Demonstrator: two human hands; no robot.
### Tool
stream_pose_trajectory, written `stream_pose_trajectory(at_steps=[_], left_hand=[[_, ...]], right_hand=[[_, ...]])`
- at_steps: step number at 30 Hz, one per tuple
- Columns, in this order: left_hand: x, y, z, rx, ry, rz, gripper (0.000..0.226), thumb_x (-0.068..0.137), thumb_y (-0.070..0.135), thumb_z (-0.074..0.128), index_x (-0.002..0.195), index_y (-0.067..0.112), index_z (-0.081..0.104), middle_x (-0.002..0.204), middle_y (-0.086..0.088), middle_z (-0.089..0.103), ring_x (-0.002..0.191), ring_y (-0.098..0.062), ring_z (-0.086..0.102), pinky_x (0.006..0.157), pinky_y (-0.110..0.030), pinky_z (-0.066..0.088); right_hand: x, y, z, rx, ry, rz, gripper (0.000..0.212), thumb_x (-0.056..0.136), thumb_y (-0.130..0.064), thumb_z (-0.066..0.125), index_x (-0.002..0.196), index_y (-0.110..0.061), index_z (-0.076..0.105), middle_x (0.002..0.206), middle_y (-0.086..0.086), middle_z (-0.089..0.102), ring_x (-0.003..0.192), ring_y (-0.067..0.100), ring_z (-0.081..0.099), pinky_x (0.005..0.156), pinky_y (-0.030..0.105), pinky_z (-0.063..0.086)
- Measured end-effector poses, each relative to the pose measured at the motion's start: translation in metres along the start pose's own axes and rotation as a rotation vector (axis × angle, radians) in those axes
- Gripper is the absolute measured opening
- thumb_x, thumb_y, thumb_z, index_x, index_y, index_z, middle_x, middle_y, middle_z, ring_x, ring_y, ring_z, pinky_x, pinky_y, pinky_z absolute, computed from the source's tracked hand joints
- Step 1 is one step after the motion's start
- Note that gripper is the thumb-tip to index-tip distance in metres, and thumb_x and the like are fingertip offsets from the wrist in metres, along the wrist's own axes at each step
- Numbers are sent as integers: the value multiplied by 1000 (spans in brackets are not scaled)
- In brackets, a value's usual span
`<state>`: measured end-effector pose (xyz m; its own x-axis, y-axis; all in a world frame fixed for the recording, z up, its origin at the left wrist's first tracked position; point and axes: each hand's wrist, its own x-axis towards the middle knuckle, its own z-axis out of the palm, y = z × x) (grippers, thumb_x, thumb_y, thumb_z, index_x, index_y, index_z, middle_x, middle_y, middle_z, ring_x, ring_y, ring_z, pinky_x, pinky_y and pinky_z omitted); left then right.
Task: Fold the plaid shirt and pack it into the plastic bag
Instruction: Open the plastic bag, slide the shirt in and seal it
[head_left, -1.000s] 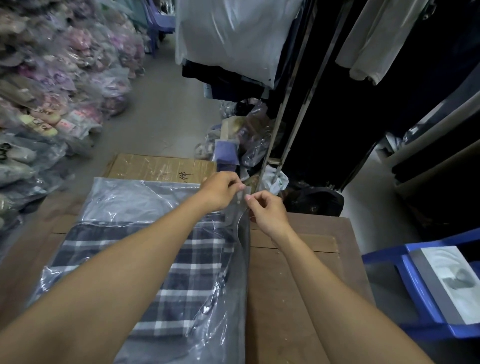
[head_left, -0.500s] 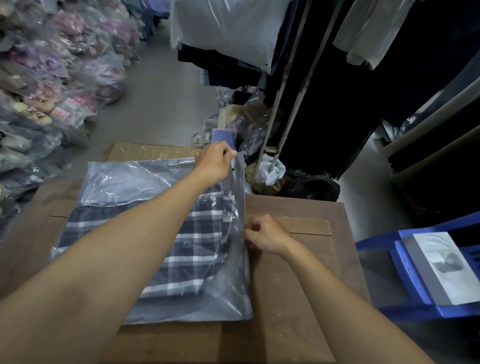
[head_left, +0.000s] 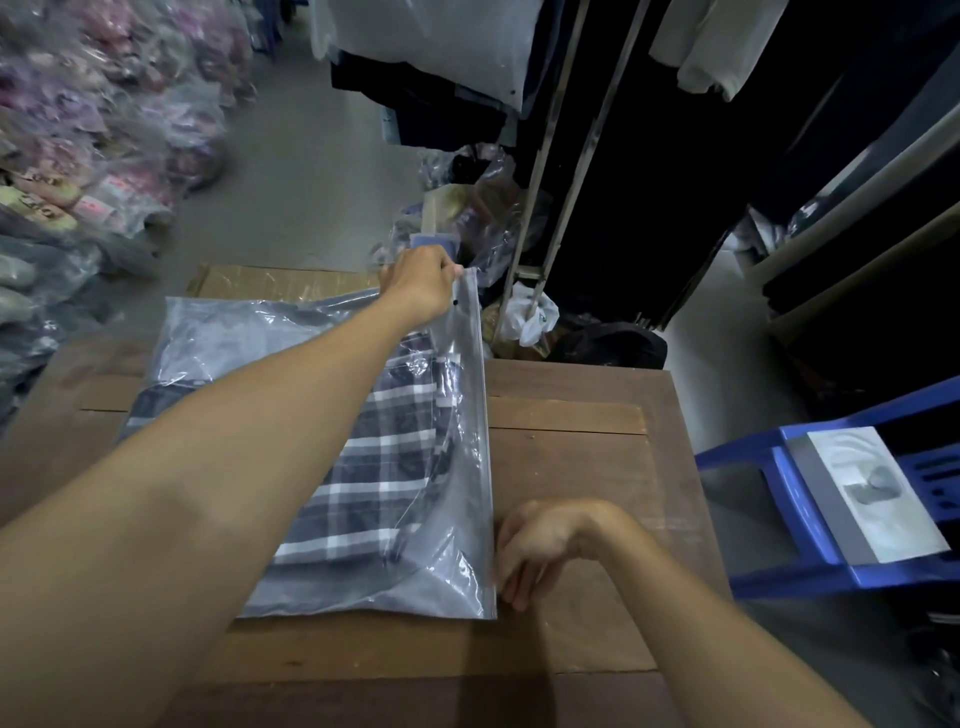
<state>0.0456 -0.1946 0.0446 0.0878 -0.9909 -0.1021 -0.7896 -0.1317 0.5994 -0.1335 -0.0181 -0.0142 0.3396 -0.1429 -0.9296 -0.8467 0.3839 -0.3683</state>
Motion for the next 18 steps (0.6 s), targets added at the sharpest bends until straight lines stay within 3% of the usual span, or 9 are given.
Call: stream_pose_trajectory(at_steps=[4,7,10,12,14,16,18], left_hand=[[4,-3,10,-16,-55,9,35,103,23,50,69,16,53,117,-6,72,97,-29,62,90,-37,44],[4,-9,26,-33,-78,24,27,102,20,50,76,16,57,119,1,71,100,-25,61,86,-35,43],[5,-16,37,-111,-97,32,20,101,19,53,90,8,66,106,-4,70,106,-28,62,75,-32,41],[5,-21,33,-113,-119,69,25,99,24,55,114,7,65,119,-13,65,113,-33,59,85,-36,45],[-1,-32,21,-62,-148,89,42,99,29,56,134,7,54,137,-17,53,126,-35,49,102,-40,40],[-12,-55,3,29,-167,111,43,97,31,58,135,10,54,142,-16,47,134,-35,40,109,-43,33],[-28,-90,-19,185,-208,96,38,94,40,61,123,16,59,142,-14,45,136,-34,34,112,-47,32]], right_hand=[[3,11,15,84,-132,29,16,93,-3,61,77,-5,64,58,-1,71,53,9,70,57,19,58],[7,13,24,85,-161,48,17,94,-4,60,77,-6,64,58,-2,71,52,8,70,57,19,58],[5,10,21,11,-121,71,20,96,-16,61,78,-9,64,65,0,70,49,5,67,54,18,56],[-4,4,9,-161,-4,80,29,96,-34,62,77,-12,65,71,0,66,49,3,63,54,18,54],[-13,-6,-7,-287,217,1,38,94,-43,62,76,-11,66,73,1,67,54,8,60,57,21,52],[-16,-24,-19,-340,513,-143,40,92,-44,62,80,-7,68,81,4,70,64,15,61,63,28,51],[-9,-49,-19,-316,725,-246,34,92,-49,60,89,-16,65,91,2,68,82,19,63,77,36,54]])
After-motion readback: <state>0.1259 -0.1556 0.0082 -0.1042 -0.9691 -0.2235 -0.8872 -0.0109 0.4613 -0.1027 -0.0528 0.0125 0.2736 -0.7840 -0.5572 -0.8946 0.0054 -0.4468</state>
